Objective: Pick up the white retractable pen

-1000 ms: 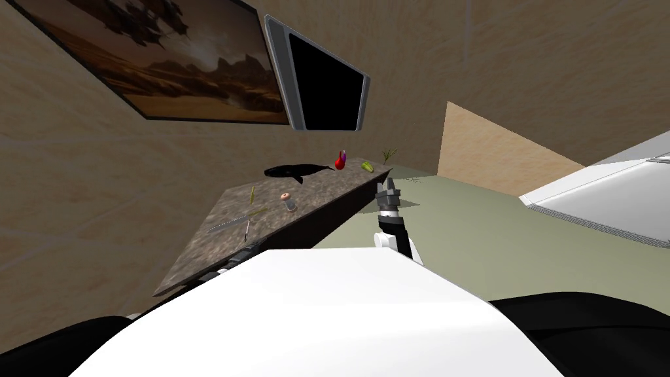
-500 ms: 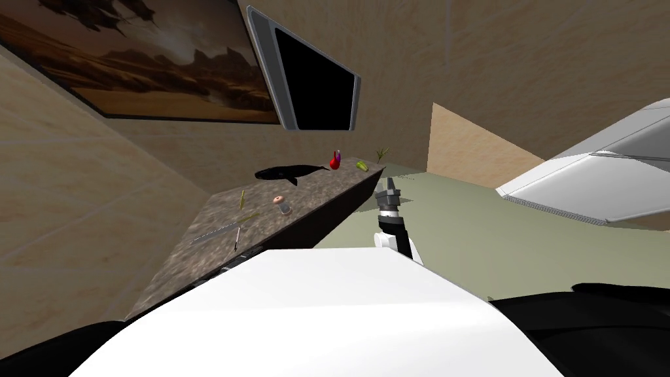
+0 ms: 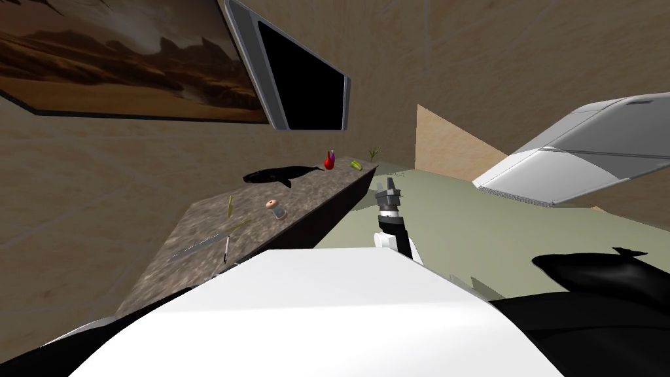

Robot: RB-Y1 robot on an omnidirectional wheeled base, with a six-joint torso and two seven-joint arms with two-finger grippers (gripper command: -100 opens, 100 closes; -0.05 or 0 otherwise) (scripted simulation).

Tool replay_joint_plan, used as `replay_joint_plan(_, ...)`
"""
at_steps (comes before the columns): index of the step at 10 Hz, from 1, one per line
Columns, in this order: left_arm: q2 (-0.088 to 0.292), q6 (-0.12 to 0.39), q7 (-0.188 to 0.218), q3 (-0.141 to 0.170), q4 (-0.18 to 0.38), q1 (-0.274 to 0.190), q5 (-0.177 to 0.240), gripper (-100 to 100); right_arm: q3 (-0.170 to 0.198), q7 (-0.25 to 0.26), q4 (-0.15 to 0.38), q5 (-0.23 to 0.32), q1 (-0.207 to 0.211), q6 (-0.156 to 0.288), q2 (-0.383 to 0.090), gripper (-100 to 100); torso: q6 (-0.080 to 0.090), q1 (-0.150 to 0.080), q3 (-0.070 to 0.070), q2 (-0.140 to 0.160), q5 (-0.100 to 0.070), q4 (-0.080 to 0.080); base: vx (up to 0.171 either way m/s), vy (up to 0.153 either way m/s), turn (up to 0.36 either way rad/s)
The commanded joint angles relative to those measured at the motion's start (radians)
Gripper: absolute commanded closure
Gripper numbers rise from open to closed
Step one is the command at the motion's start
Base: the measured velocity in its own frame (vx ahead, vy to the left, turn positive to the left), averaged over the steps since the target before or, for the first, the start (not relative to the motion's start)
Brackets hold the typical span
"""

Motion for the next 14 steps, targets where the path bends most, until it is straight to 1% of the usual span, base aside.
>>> replay_joint_plan(1,0.049,0.031,0.003,0.020,-0.001,0.034,0.009,-100,0.000,0.000,0.000,0.000,0.000,0.000,0.000,0,0.000,0.000,0.000,0.000,0.000,0.000,-0.002,0.031,-0.120)
replay_joint_plan(2,0.075,0.054,0.004,0.033,0.003,0.056,0.014,-100,0.000,0.000,0.000,0.000,0.000,0.000,0.000,0,0.000,0.000,0.000,0.000,0.000,0.000,0.001,0.053,-0.221)
replay_joint_plan(3,0.089,0.054,0.004,0.033,0.003,0.056,0.014,-100,0.000,0.000,0.000,0.000,0.000,0.000,0.000,0,0.001,0.002,0.000,0.000,0.000,0.000,0.001,0.044,-0.138)
replay_joint_plan(4,0.124,0.076,0.004,0.045,0.007,0.076,0.018,-100,0.000,0.000,0.000,0.000,0.000,0.000,0.000,0,0.000,0.001,0.000,0.000,0.000,0.000,-0.004,0.045,-0.142)
replay_joint_plan(5,0.150,0.096,0.003,0.058,0.012,0.094,0.021,-100,0.000,0.000,0.000,0.000,0.000,0.000,0.000,0,0.000,0.001,0.000,0.000,0.000,0.000,-0.009,0.071,-0.222)
replay_joint_plan(6,0.162,0.096,0.003,0.058,0.012,0.094,0.021,-100,0.000,0.000,0.000,0.000,0.000,0.000,0.000,0,0.001,0.003,0.000,0.000,0.001,0.000,-0.007,0.059,-0.080)
replay_joint_plan(8,0.226,0.131,0.000,0.080,0.021,0.126,0.024,-100,0.000,0.000,0.000,0.000,0.000,0.000,0.000,0,0.000,0.002,0.000,0.001,0.000,0.000,-0.016,0.051,-0.144)
replay_joint_plan(10,0.279,0.159,-0.005,0.099,0.032,0.150,0.023,-100,0.000,0.000,0.000,0.000,0.000,0.000,0.000,0,0.000,0.003,0.001,0.001,0.001,0.000,-0.024,0.082,-0.178)
replay_joint_plan(14,0.362,0.197,-0.019,0.129,0.052,0.181,0.014,-100,0.000,0.000,0.000,0.000,0.000,0.000,0.000,0,0.000,0.003,0.001,0.001,0.001,0.000,-0.031,0.084,-0.108)
